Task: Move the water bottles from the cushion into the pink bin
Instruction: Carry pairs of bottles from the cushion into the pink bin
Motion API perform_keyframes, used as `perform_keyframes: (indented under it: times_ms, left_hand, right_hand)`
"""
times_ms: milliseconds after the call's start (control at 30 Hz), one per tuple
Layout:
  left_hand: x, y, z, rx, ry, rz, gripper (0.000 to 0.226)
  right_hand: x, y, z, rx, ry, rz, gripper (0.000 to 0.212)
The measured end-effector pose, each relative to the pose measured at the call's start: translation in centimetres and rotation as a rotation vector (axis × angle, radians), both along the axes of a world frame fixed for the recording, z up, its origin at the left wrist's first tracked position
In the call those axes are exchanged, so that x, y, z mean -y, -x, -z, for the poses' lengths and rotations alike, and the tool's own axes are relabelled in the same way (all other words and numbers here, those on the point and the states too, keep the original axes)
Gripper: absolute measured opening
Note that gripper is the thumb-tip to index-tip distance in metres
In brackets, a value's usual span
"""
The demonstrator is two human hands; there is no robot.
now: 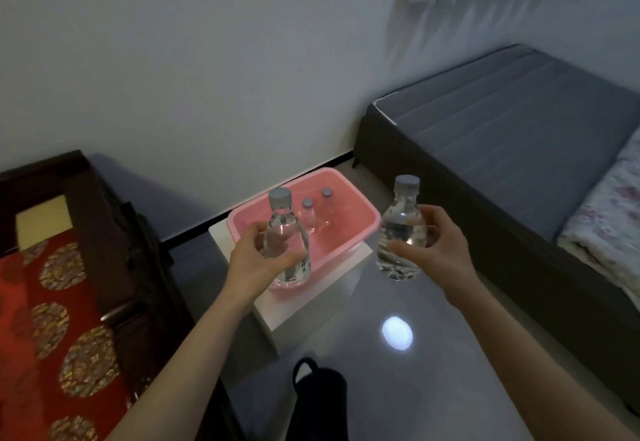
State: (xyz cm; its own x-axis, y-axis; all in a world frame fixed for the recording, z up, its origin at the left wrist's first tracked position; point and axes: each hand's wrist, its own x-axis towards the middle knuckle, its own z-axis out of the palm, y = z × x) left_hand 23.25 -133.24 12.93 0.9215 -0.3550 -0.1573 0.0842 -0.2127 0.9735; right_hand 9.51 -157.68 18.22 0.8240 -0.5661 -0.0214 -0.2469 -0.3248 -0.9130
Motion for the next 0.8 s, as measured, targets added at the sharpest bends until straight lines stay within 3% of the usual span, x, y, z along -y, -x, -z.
perform_keyframes:
  times_ms: [233, 400, 700, 800]
  left_hand:
    - [4.6, -8.1, 2.8, -0.017, -0.005, -0.025, 0.062]
    - [7.0, -12.0, 6.4, -0.034, 0.006, -0.075, 0.07]
    - [9.2, -14.4, 15.8, -0.113, -0.12, -0.144, 0.069]
    - [10.0, -15.0, 18.7, -0.136, -0.194, -0.18, 0.07]
  right_hand:
    - [3.8, -10.3, 2.1, -0.033, -0.018, -0.083, 0.062]
    - [4.6, -16.1, 5.4, -0.077, 0.016, -0.097, 0.062]
    - [4.7, -22.7, 17.5, -0.239, -0.011, -0.022, 0.028]
    - [5.1, -24.3, 21.3, -0.322, -0.043, 0.024, 0.043]
